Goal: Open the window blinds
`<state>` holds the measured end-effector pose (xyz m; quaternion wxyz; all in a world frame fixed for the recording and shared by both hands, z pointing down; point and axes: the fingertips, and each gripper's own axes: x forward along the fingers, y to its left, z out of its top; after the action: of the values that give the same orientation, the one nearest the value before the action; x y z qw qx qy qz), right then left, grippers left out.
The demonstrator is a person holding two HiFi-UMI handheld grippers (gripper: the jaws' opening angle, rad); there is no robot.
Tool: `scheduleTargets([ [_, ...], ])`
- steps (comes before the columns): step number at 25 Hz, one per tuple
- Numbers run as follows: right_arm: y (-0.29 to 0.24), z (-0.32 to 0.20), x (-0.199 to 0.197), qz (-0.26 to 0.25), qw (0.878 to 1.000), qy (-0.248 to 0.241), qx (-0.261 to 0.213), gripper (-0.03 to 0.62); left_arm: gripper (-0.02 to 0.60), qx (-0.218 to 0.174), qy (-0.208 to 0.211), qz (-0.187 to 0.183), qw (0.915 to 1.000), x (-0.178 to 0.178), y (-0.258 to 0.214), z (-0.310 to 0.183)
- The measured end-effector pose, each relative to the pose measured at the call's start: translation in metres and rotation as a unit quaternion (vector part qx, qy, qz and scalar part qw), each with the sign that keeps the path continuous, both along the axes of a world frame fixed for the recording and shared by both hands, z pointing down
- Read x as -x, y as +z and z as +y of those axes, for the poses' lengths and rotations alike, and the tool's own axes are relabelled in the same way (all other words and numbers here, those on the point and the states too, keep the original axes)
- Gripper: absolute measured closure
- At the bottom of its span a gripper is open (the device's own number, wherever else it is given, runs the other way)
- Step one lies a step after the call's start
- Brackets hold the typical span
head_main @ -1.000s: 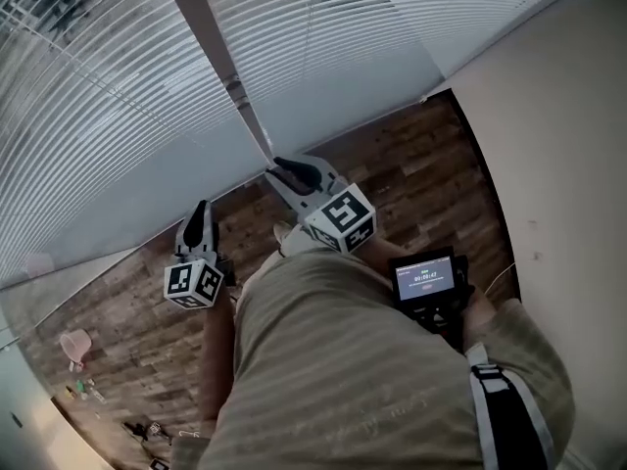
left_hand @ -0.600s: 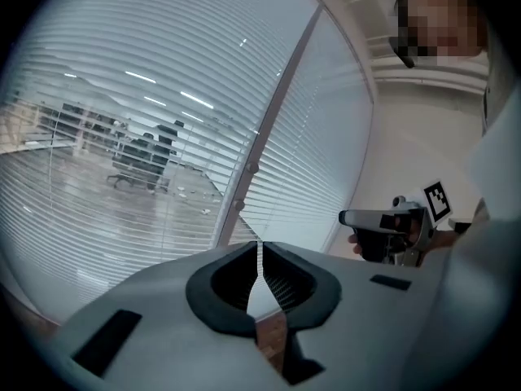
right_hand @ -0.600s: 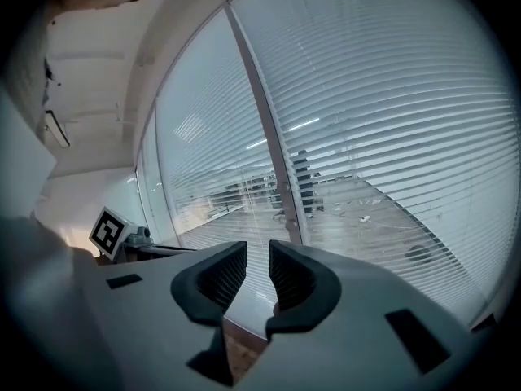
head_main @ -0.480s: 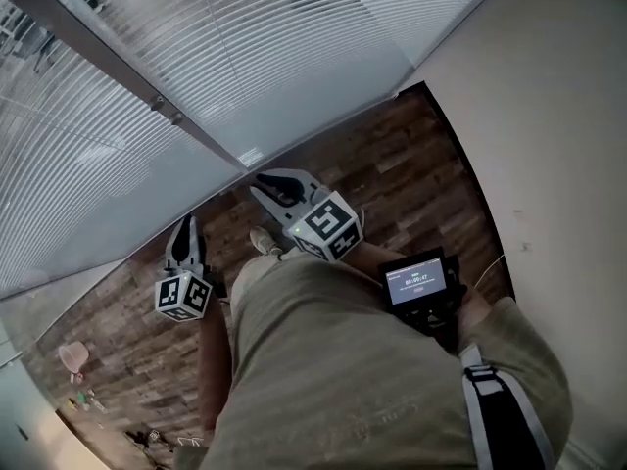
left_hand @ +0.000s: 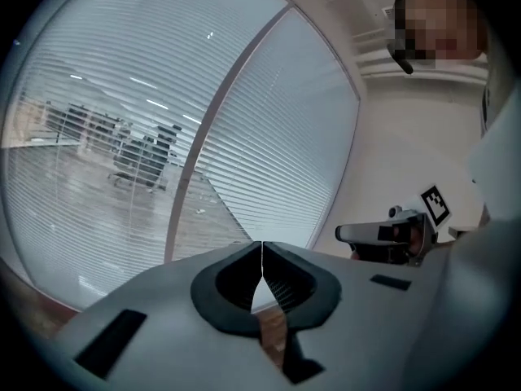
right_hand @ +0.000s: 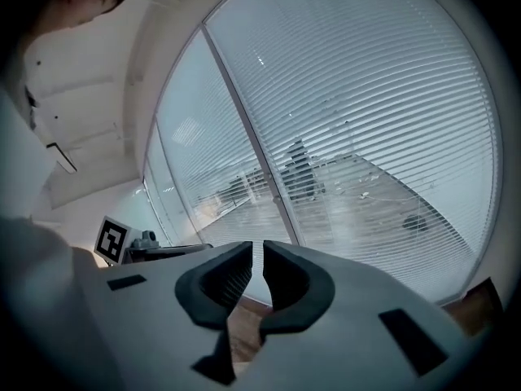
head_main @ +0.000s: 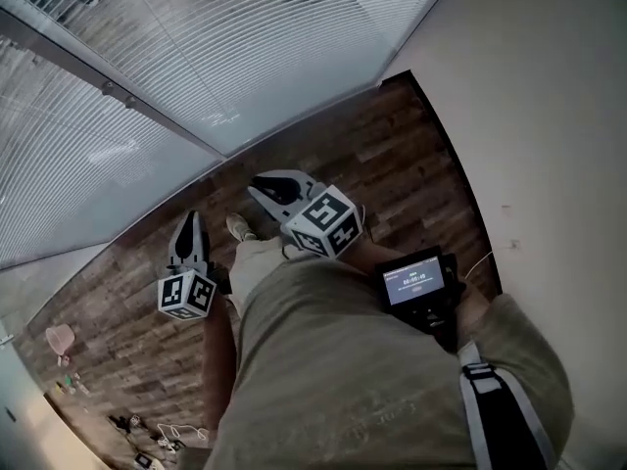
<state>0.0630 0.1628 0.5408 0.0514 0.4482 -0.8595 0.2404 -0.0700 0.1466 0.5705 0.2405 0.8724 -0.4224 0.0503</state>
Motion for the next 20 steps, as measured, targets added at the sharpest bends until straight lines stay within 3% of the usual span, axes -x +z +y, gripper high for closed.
scheduleTargets([
  [4, 0.005, 0.024, -0.001, -0.003, 1.000, -0.014, 0.016, 0.546, 0.565, 0.016, -0.040, -0.003, 0.9991, 0.022, 0.008, 0.028],
  [9, 0.010, 0.085, -0.018, -0.011, 1.000, -0.006, 0.010, 0.545, 0.566, 0.038, -0.080, -0.008, 0.9961, 0.030, 0.016, 0.109],
  [14, 0.025, 0.082, 0.013, -0.018, 0.999, -0.021, 0.018, 0.543, 0.566, 0.057, -0.106, -0.002, 0.9927, 0.061, 0.029, 0.128],
  [20, 0.038, 0.091, 0.017, -0.010, 0.999, -0.035, 0.017, 0.545, 0.566, 0.064, -0.116, 0.012, 0.9911, 0.068, 0.044, 0.132],
])
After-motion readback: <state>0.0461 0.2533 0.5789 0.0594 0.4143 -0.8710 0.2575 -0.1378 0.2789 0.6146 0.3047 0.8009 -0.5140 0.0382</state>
